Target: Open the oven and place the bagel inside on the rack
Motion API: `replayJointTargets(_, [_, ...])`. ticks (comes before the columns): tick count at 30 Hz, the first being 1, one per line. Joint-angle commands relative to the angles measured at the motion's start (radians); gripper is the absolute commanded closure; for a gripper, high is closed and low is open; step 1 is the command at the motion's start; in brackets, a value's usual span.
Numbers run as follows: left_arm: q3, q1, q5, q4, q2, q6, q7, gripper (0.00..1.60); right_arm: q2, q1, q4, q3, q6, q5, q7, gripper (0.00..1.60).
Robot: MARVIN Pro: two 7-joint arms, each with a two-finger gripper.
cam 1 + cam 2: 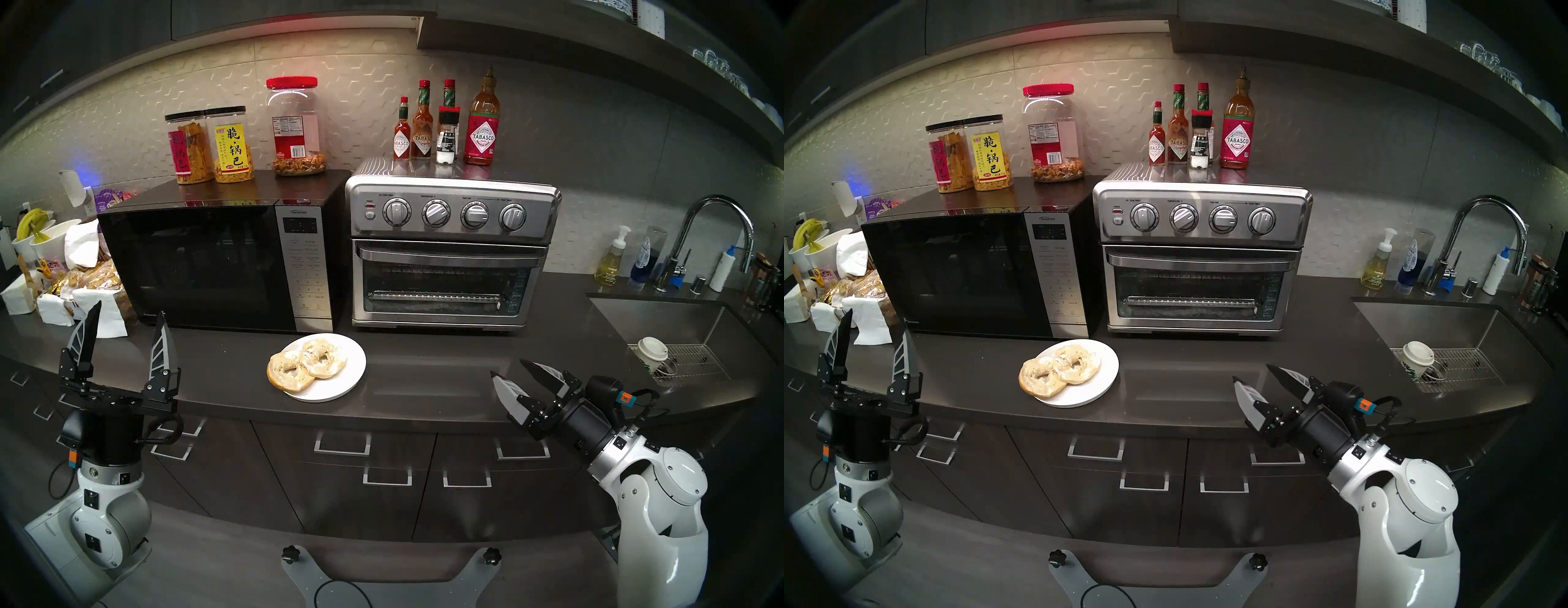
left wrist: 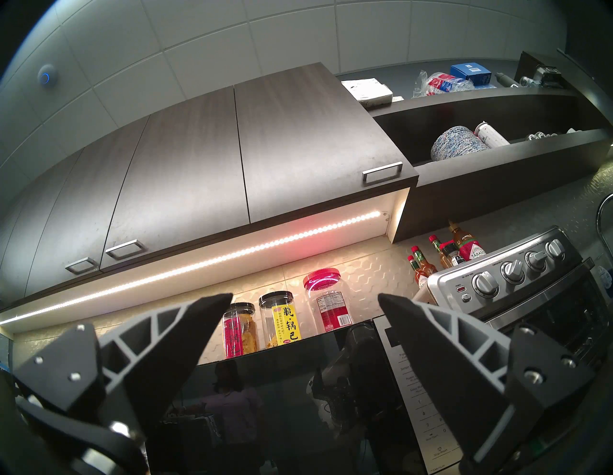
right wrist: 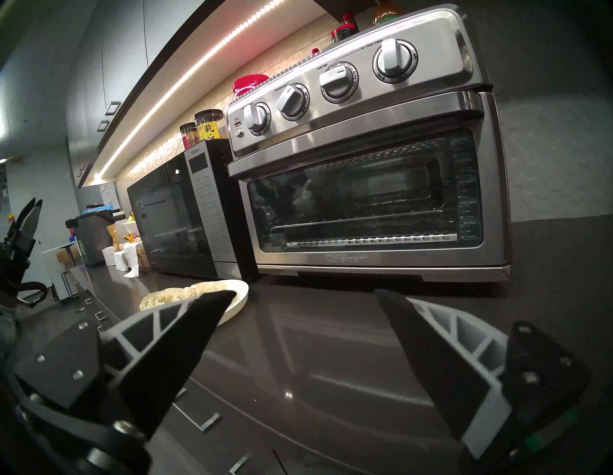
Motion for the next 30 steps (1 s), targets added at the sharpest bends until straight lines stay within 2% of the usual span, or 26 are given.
replayJointTargets(1, [-0.006,-0.001,0.001,-0.008,0.0,0.0,0.001,0.0,-0.011,-0.003,-0.029,-0.009,-0.014,0.004,0.004,0.0])
replayJointTargets(8, [-0.006,-0.001,0.001,-0.008,0.0,0.0,0.001,0.0,-0.015,0.036,-0.025,-0.039,0.007,-0.017,-0.024,0.0])
replayJointTargets(20, [-0.006,-0.001,0.001,-0.007,0.0,-0.001,0.001,0.0,-0.006,0.126,-0.007,-0.164,-0.013,-0.113,-0.065,0.0])
replayJointTargets(26, [-0.006,-0.001,0.001,-0.008,0.0,0.0,0.001,0.0,-0.002,0.132,0.0,-0.175,-0.019,-0.126,-0.058,0.0])
replayJointTargets(30, [-0.006,-0.001,0.001,-0.008,0.0,0.0,0.001,0.0,0.014,0.105,0.004,-0.164,-0.041,-0.129,-0.031,0.0])
